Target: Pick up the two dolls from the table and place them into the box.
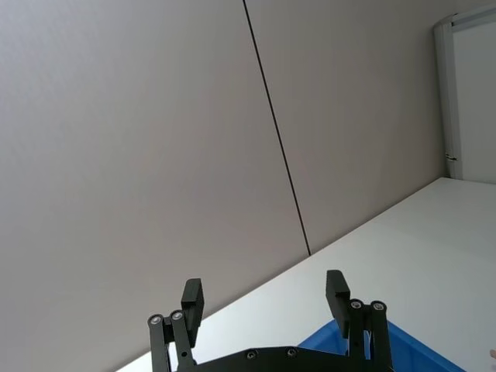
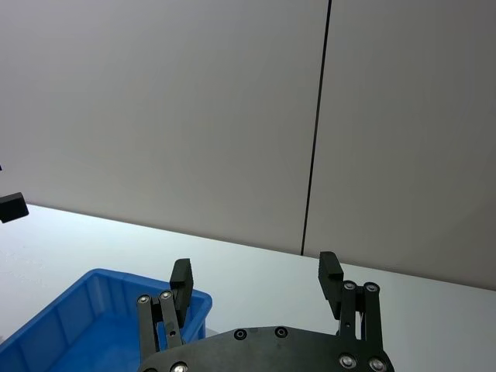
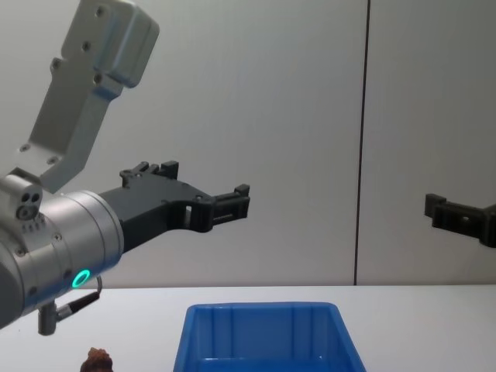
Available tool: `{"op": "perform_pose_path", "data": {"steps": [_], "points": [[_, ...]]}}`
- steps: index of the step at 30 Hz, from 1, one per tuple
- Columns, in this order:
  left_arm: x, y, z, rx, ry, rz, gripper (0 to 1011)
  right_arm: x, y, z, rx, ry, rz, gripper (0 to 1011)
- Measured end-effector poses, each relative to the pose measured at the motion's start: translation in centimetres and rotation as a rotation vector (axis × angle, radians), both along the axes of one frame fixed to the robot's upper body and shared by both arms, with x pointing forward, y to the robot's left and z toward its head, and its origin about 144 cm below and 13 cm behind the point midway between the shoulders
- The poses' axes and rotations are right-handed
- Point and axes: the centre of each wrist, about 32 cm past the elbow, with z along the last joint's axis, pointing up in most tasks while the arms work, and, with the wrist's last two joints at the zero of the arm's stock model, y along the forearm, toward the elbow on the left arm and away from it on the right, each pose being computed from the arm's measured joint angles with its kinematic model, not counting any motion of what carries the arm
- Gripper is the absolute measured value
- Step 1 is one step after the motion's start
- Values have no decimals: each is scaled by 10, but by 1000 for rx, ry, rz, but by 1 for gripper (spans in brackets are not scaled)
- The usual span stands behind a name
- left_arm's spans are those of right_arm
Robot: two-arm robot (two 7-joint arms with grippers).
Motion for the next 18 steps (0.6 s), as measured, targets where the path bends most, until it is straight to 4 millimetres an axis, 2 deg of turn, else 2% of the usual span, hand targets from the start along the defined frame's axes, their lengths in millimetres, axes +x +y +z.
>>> {"op": "perform_pose_path", "data": {"steps": [18], "points": [[-2,-1,1,4,-7,9,1001,0,0,0,0,-1,0,1001]]}}
